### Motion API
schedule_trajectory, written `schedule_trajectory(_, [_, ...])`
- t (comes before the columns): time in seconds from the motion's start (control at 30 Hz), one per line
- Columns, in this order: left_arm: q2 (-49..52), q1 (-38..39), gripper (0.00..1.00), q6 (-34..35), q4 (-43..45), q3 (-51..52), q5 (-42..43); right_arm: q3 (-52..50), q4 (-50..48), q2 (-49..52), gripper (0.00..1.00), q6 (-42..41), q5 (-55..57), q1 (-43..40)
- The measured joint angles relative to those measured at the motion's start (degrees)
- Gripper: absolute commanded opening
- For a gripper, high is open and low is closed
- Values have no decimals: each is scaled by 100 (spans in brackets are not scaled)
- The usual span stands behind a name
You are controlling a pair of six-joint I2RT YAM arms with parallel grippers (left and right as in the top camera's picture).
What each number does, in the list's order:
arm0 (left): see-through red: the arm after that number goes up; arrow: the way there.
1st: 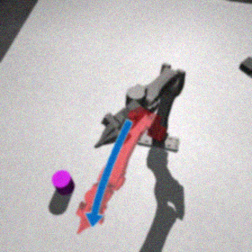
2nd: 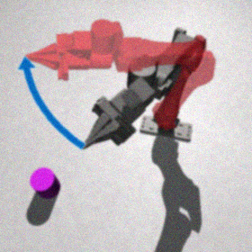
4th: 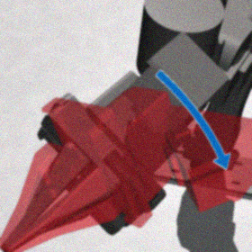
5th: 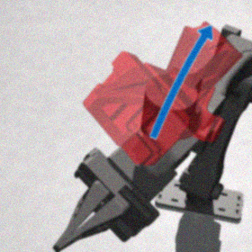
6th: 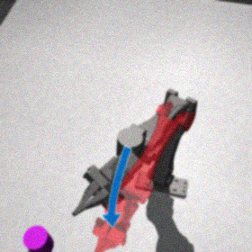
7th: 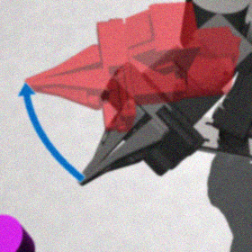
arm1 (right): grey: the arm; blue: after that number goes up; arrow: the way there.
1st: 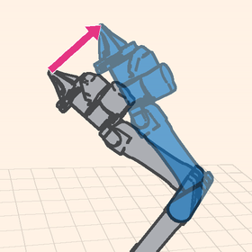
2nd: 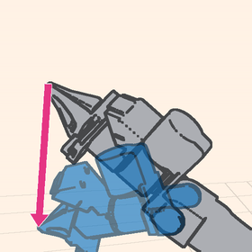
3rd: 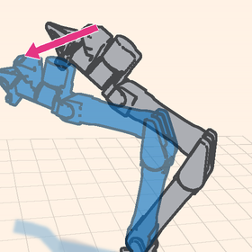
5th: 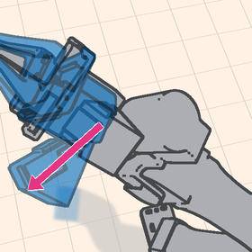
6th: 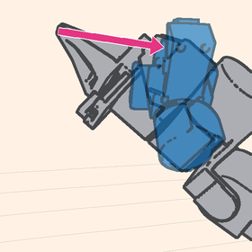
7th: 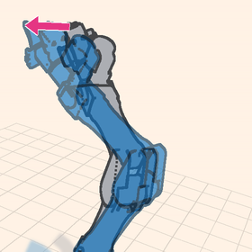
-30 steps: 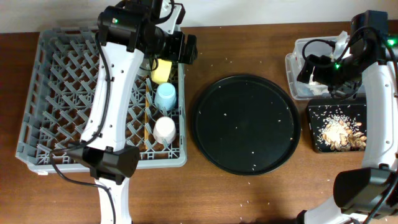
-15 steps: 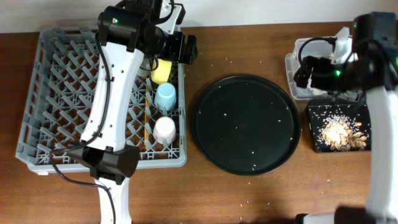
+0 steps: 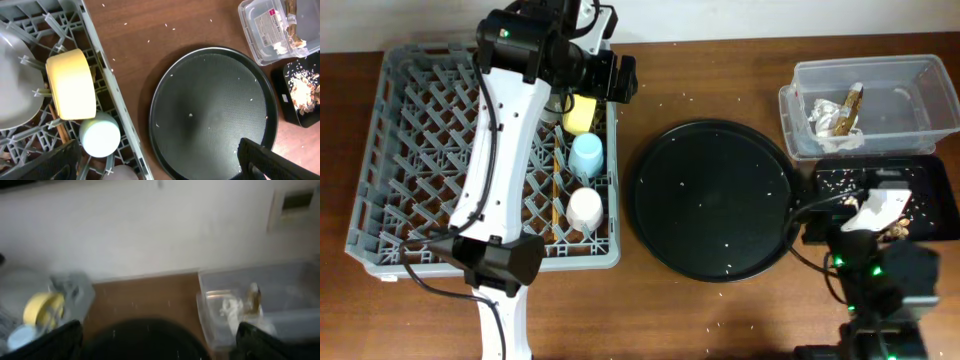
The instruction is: Sort waste into correct bins and load items into the dishwasher rack
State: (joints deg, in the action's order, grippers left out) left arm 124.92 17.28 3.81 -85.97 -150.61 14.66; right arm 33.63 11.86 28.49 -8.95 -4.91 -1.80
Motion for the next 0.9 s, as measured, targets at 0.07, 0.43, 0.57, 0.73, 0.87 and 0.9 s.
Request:
schedule_trajectory(0.07, [0,0,99,2,9,0,0,-1165,-667,-708,98,0,-2,4])
schedule_trajectory(0.43, [0,0,99,0,11,-2,-2,-3239,-1211,-2518,98,2,4,256])
schedule_trajectory(0.57, [0,0,99,0,11,-2,-2,-3285,-772,-2769,98,17,125,260])
schedule_trajectory(0.73, [0,0,99,0,11,-2,-2,-3285,-767,-2769,98,20,151,260])
schedule_trajectory(0.87, [0,0,99,0,11,-2,-2,-3285,-767,-2769,99,22,153,260])
schedule_trajectory(0.9, [0,0,99,0,11,-2,-2,-3285,-767,-2769,99,22,153,260])
